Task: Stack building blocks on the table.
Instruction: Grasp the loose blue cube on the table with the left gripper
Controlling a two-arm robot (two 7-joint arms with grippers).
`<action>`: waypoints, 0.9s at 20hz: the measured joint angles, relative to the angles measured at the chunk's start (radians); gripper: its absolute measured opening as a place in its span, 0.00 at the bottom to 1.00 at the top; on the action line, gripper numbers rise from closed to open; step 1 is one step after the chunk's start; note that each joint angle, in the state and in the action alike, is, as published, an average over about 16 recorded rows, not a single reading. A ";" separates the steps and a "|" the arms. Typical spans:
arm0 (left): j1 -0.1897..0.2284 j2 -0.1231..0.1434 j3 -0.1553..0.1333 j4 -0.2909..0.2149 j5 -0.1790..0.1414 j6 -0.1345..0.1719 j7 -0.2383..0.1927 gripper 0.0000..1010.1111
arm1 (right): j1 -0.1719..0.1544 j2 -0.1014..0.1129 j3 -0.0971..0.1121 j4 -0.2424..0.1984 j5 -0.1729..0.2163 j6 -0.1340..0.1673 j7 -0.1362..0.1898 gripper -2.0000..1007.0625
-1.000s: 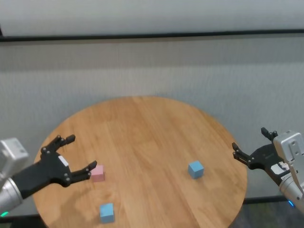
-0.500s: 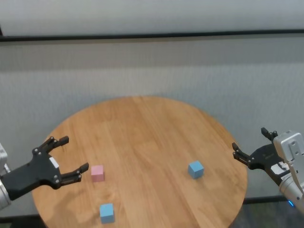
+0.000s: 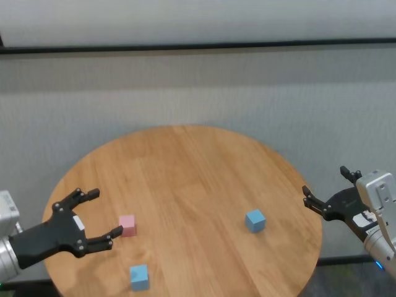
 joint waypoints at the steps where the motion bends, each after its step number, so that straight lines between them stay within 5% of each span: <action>1: -0.004 -0.003 0.003 0.007 0.002 -0.002 -0.010 0.99 | 0.000 0.000 0.000 0.000 0.000 0.000 0.000 1.00; 18: -0.087 -0.061 0.046 0.169 -0.008 -0.042 -0.232 0.99 | 0.000 0.000 0.000 0.000 0.000 0.000 0.000 1.00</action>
